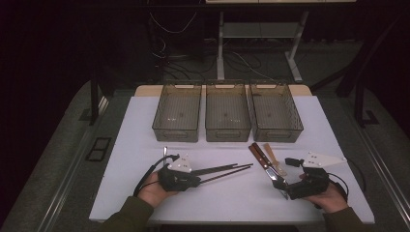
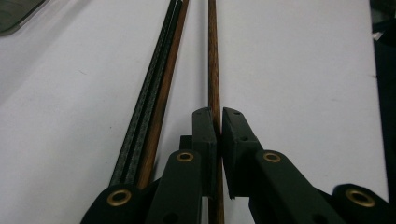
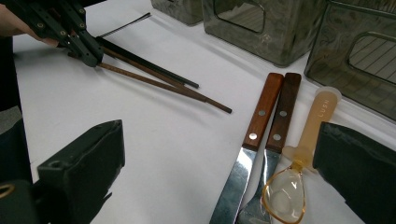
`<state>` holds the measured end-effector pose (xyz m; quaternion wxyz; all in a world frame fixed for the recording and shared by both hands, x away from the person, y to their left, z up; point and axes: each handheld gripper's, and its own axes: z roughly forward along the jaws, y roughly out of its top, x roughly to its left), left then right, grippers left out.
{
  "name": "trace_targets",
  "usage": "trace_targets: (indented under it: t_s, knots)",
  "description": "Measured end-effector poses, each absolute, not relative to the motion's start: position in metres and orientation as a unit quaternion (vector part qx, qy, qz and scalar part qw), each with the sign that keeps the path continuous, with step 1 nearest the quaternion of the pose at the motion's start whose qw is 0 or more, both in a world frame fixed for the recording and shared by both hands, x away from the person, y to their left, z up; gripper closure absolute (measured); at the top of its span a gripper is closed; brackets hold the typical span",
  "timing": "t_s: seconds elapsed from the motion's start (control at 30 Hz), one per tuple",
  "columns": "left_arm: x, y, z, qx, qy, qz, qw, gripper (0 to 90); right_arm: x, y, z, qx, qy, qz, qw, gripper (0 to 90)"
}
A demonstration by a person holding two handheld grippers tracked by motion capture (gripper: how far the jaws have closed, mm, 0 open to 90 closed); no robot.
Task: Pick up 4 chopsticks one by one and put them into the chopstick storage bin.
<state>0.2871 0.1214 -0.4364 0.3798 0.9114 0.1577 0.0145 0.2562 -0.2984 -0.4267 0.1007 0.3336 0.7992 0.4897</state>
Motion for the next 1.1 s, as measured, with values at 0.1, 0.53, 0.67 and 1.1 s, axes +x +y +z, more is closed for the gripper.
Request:
trace_targets:
  t_s: [0.1,0.53,0.67,1.1]
  knots:
    - [0.286,0.123,-0.435,0.909,0.162,0.009,0.384,83.6,0.256,-0.298,-0.43,0.338,0.798,0.489,0.102,2.4]
    - [0.284,0.126,-0.429,0.905,0.169,-0.011,0.39,83.5,0.259,-0.293,-0.437,0.336,0.805,0.479,0.096,2.4]
    - [0.285,0.125,-0.427,0.906,0.164,-0.011,0.39,83.6,0.258,-0.293,-0.437,0.334,0.807,0.477,0.098,2.4]
    - [0.29,0.124,-0.421,0.906,0.163,-0.015,0.391,83.5,0.257,-0.292,-0.435,0.329,0.806,0.482,0.099,2.4]
